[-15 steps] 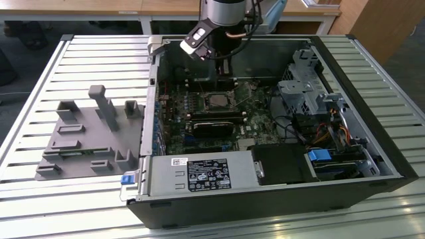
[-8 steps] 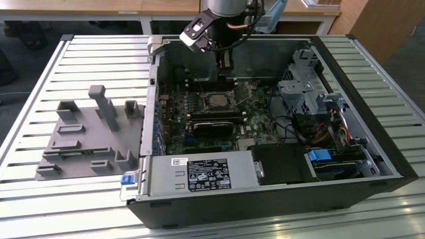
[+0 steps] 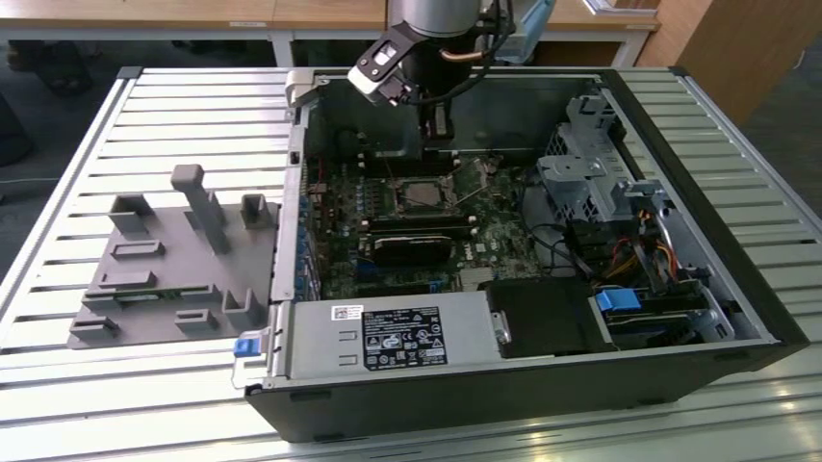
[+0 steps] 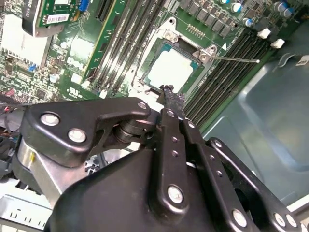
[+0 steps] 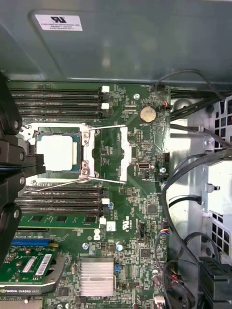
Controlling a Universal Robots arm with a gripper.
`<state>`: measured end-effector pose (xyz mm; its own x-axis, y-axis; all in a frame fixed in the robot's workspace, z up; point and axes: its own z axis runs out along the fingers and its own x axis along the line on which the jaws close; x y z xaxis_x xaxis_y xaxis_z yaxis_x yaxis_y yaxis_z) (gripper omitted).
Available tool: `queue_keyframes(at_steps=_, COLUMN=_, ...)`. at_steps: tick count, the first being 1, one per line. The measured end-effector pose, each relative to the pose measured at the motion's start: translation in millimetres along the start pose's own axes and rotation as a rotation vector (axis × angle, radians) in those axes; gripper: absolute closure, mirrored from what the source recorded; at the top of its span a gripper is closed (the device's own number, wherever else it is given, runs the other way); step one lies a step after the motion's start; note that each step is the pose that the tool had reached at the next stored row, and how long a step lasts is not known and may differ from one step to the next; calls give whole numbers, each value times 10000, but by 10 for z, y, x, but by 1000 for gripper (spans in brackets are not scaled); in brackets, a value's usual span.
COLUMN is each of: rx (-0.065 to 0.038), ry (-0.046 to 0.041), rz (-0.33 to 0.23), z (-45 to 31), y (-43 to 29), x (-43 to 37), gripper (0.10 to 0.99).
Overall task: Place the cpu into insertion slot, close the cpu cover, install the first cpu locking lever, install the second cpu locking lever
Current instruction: 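Close the cpu cover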
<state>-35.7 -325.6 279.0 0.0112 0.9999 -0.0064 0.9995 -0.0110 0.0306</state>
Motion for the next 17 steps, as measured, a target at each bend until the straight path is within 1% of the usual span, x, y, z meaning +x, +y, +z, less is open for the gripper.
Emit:
queue_keyframes(at_steps=1, rx=5, ry=2, rz=0, z=3, y=15, x=1, gripper=980)
queue_keyframes(at_steps=6, rx=23, ry=13, rz=-171, z=27, y=147, x=2, gripper=980)
queue_keyframes(at_steps=8, rx=24, ry=15, rz=-274, z=47, y=182, x=3, gripper=980)
queue_keyframes(at_steps=9, rx=30, ry=15, rz=-295, z=62, y=211, x=3, gripper=980)
queue_keyframes(at_steps=14, rx=145, ry=18, rz=-302, z=124, y=373, x=33, gripper=980)
queue_keyframes(at_steps=17, rx=175, ry=16, rz=-302, z=136, y=425, x=57, gripper=980)
